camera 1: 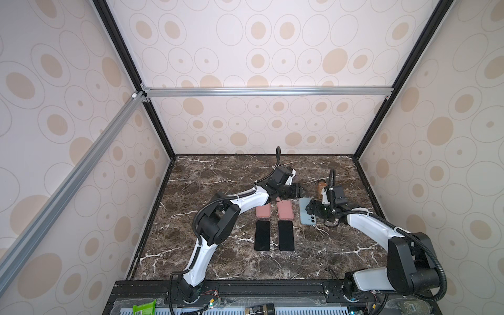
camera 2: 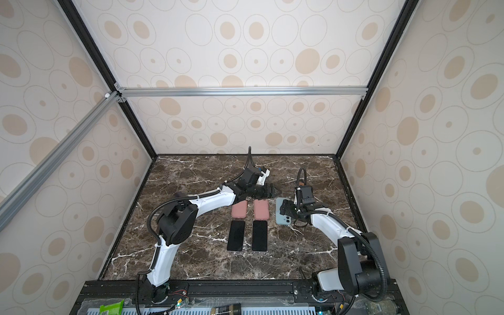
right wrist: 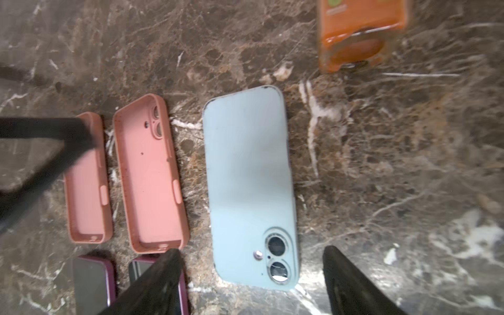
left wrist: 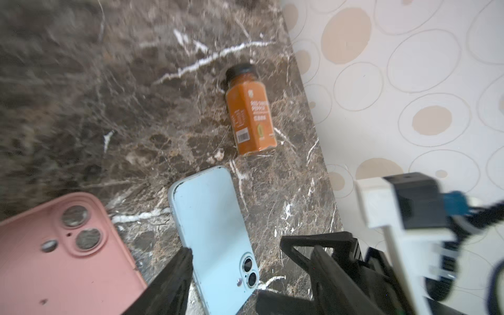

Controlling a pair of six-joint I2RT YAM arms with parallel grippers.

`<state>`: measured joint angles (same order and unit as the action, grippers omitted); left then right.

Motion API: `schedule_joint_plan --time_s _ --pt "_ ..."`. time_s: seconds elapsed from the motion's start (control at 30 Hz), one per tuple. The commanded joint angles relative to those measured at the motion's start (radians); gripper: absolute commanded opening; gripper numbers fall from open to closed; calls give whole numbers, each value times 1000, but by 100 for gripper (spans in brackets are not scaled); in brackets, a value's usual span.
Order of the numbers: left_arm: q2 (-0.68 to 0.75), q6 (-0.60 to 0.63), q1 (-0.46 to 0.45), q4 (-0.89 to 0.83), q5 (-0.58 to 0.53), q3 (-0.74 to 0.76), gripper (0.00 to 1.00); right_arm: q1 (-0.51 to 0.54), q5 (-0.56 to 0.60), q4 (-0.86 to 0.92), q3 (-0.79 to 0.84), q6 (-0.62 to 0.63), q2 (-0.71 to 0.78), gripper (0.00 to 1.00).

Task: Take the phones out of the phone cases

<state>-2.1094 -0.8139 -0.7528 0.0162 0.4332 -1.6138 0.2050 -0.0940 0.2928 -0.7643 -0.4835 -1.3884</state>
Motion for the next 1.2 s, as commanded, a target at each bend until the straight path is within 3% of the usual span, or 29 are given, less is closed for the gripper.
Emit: schedule_joint_plan --time_s 0.0,0.17,0.37,0.77,1.17 --pt "83 44 15 -40 -143 53 69 35 128 105 -60 49 -27 88" --pt "163 26 47 12 -163 170 69 96 160 138 -132 75 -110 99" --pt "201 34 72 16 -166 213 70 138 214 186 -223 75 -232 99" --pt "189 34 78 21 -156 213 71 167 207 248 -307 61 -379 99" --pt "172 23 80 29 -143 205 70 181 242 312 -325 18 -441 85"
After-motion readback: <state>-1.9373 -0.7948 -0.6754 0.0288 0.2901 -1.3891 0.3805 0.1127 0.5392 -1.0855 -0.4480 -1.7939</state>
